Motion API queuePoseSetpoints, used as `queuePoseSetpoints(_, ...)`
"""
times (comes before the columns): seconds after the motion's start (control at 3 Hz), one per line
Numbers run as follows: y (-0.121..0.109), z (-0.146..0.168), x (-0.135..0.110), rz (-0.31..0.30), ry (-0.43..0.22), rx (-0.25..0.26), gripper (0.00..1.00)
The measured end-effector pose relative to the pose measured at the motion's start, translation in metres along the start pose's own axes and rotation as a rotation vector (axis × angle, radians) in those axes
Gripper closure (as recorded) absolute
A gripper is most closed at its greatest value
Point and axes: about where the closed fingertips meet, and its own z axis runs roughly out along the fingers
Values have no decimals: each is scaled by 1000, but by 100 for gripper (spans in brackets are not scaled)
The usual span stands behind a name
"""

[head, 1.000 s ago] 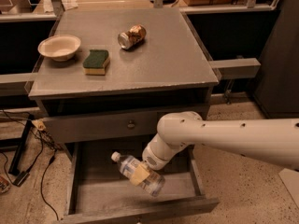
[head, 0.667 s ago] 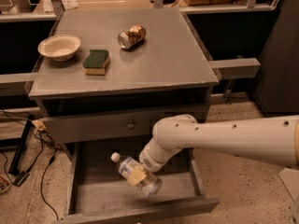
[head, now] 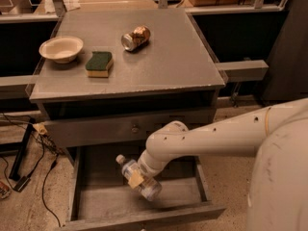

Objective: Place blue plastic bottle into middle drawer

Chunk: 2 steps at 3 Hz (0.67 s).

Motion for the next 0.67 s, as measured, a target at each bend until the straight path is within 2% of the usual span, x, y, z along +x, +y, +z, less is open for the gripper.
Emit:
queuePoseSetpoints(0.33,-13,39,6,56,9,9,100)
queuePoseSetpoints(0.67,-13,39,6,56,9,9,100)
